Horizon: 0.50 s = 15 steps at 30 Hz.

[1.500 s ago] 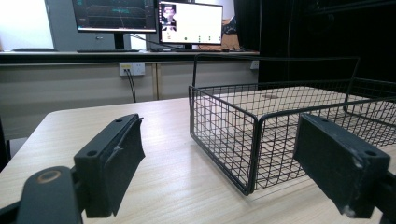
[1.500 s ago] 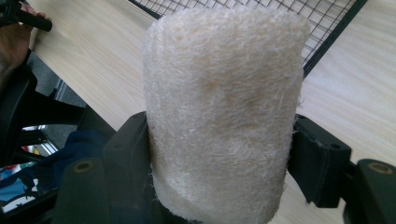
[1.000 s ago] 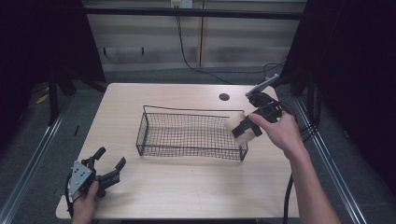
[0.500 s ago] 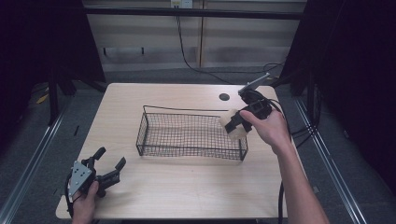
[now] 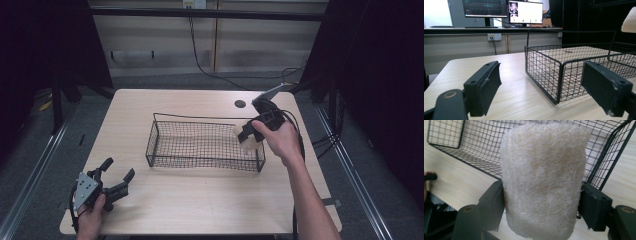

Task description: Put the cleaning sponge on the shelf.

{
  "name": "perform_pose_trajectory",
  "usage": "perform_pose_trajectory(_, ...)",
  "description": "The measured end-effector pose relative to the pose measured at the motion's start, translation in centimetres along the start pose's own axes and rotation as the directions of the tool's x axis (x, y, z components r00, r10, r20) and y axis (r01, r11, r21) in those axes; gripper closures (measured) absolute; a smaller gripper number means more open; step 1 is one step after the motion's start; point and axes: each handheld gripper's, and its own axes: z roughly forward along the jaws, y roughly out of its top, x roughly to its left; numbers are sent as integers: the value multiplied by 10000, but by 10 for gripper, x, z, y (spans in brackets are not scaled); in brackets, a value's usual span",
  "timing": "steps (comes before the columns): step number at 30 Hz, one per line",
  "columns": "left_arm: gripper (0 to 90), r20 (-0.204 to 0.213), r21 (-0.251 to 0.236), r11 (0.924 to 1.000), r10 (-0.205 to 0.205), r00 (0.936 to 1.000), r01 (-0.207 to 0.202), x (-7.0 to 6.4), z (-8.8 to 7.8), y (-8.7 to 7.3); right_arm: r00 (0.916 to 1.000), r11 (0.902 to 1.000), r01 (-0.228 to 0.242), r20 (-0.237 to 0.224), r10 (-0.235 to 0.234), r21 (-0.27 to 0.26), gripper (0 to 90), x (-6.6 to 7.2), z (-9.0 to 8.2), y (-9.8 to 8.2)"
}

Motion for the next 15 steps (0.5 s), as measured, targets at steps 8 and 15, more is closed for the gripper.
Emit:
perform_pose_trajectory(8,155,6,-2,10000,0,10000,0,0,0,0,9988,9989,-431,222,435,-207,289,-3,10,0)
perform_pose_trajectory(15,155,9,-1,10000,4,10000,-4,0,0,0,9964,9975,-699,468,704,-117,289,-6,22,-1)
